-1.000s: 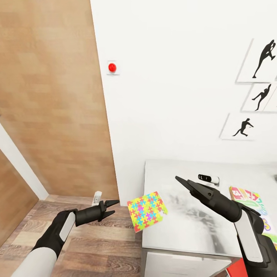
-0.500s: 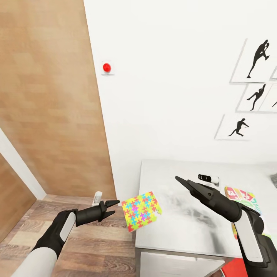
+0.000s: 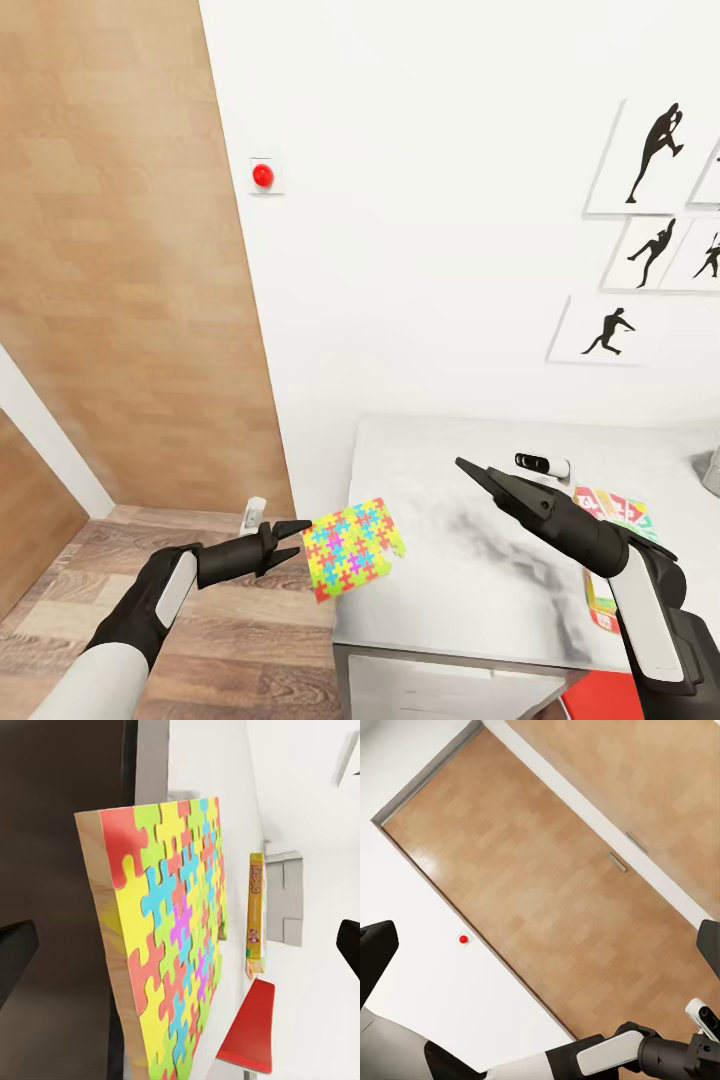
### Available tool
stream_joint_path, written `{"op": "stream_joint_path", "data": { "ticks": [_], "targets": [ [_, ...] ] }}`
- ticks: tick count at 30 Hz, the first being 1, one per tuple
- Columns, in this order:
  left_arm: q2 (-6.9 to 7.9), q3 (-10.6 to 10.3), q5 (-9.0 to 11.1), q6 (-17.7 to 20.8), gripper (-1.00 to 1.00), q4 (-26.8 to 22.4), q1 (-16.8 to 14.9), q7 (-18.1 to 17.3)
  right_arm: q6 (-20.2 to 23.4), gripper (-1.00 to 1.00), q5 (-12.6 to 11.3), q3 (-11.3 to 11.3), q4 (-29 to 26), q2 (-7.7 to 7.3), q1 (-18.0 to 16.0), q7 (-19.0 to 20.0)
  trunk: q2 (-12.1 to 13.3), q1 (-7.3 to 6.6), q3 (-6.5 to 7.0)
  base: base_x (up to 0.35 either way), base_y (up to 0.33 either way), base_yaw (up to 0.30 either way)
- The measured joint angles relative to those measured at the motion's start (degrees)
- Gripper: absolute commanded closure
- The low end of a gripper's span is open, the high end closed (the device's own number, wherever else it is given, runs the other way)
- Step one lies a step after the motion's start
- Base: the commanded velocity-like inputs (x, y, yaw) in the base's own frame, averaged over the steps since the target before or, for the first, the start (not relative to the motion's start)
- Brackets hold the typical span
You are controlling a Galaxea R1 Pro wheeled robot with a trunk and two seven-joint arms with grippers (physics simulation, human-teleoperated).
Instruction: Put all the toys in the child's room - the three board games (two on the bed and one on the table), the two jigsaw puzzles on the table, and the tennis ball on the table - inside the toy box on the table in the child's room.
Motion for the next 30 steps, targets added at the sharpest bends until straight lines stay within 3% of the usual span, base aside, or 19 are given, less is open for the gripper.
{"op": "stream_joint_path", "data": {
  "ticks": [27,28,30],
  "targets": [
    [0.0,0.0,0.0,0.0,-1.0,0.0,0.0,-0.1,0.0,-1.0,0.0,0.1,0.0,0.05,0.0,0.0,0.0,0.0,0.0,0.0,-0.046,0.0],
    [0.0,0.0,0.0,0.0,1.0,0.0,0.0,-0.2,0.0,-1.0,0.0,0.1,0.0,0.04,0.0,0.0,0.0,0.0,0.0,0.0,0.0,0.0],
    [0.0,0.0,0.0,0.0,1.0,0.0,0.0,-0.2,0.0,-1.0,0.0,0.1,0.0,0.05,0.0,0.0,0.0,0.0,0.0,0.0,0.0,0.0]
  ]
}}
